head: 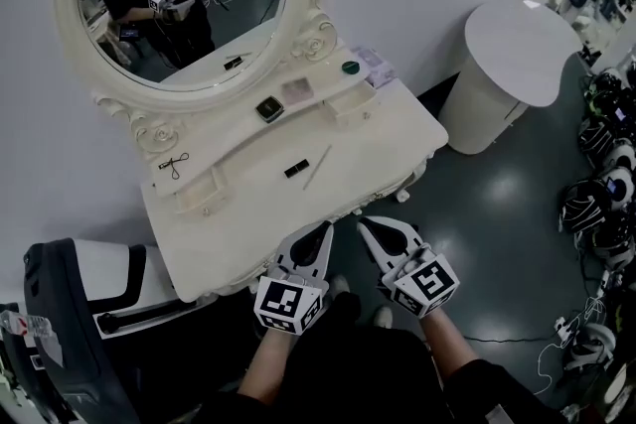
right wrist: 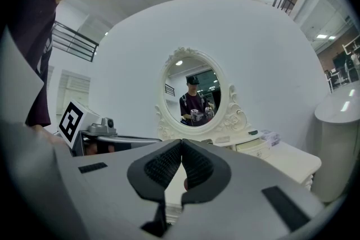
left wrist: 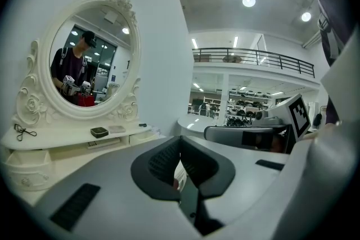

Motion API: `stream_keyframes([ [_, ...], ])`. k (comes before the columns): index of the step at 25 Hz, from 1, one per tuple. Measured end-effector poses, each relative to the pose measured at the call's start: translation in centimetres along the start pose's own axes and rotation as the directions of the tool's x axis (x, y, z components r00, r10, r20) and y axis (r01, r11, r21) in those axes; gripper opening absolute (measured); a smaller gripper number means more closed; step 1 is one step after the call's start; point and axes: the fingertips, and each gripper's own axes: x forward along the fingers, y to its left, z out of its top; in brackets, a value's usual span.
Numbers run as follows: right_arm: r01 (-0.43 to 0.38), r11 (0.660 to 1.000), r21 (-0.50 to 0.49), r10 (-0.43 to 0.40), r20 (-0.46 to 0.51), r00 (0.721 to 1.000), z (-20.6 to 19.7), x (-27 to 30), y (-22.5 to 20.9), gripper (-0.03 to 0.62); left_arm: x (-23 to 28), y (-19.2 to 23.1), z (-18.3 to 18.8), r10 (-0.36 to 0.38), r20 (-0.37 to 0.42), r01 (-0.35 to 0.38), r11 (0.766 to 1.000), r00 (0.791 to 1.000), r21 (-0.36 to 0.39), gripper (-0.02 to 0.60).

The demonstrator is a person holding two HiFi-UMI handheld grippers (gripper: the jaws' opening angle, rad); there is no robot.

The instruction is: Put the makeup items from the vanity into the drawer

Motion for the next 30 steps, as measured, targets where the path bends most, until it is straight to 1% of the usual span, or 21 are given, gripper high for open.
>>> stream_keyframes([
  [9,0.04,0.999,0.002,-0.04,-0.026,0.999,0.0,2.9,-0.4,0.023,0.4,3.7,-0.2,-0.021,-0.009,0.02,0.999,1.0,-0.038,0.015],
  [16,0.063,0.998,0.017,-0.062,-0.039,0.997,-0.5,4.0,-1.7,0.023,1.3,5.1,-1.2,-0.025,-0.028,0.023,0.997,0.999,-0.068,0.015],
  [25,0.037,0.999,0.03,-0.035,-0.045,0.998,-0.5,8.2,-4.7,0.023,3.7,8.3,-1.3,0.003,-0.039,-0.006,0.996,0.999,-0.084,0.015],
  [30,0.012,0.999,0.043,-0.009,-0.058,0.998,-0.2,10.1,-7.0,0.023,6.2,9.7,-1.2,0.027,-0.05,-0.032,0.994,0.998,-0.1,0.015],
])
